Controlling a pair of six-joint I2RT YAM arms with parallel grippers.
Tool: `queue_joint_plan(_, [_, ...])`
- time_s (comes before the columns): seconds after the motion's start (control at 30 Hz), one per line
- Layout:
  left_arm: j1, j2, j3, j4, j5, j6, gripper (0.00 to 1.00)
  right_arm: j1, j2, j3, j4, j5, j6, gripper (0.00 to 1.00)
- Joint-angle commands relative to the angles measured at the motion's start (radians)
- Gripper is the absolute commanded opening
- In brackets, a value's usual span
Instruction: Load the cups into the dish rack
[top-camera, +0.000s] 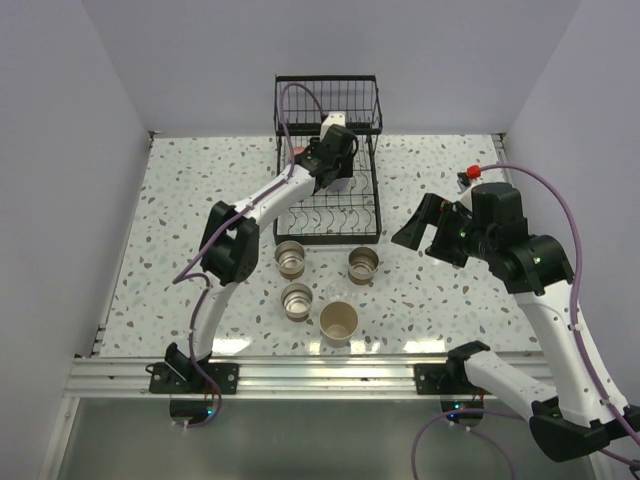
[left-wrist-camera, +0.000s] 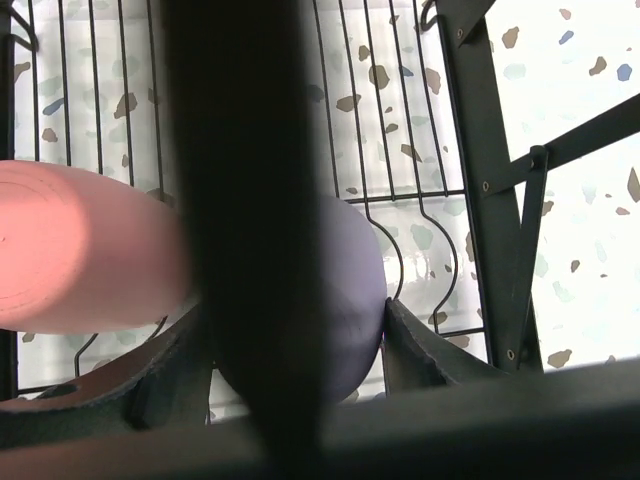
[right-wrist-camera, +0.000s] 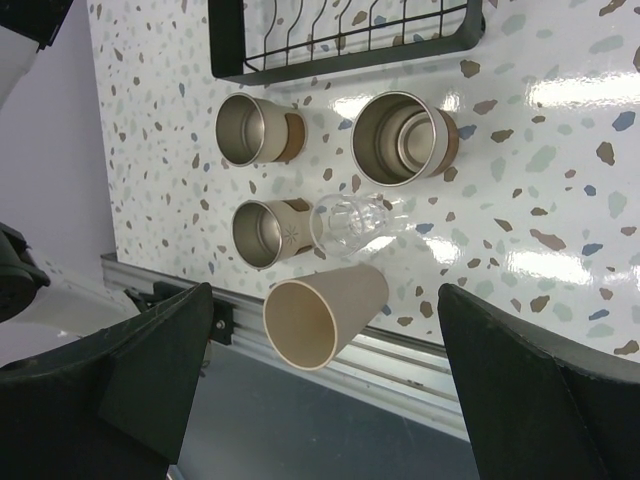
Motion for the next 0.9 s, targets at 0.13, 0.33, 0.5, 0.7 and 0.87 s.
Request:
queue_joint_plan(0.13, [0.004,0.013,0.044,0.021,-0.056,0.029,0.23,-0.004,0.005,0.001,0.007,0.028,0.002,0.97])
queue_joint_plan(0.33, [0.004,0.015,0.052,0.019,-0.067,0.046,0.55,-0.004,0.011,-0.006,0.018,0.02,0.002,0.97])
queue_joint_plan(0.5, [0.004,0.004,0.061,0.022,-0.069,0.048,0.86,-0.004,0.013,-0.009,0.023,0.014,0.002,0.97])
queue_joint_plan(0.7, [0.0,-0.016,0.082,0.022,-0.04,0.056,1.0,-0.004,0.008,-0.014,0.029,0.006,0.001,0.97])
queue_joint_plan(0.87, [-0.007,-0.062,0.053,0.01,-0.05,0.045,1.0,-0.003,0.001,-0.022,0.035,0.0,-0.001,0.97])
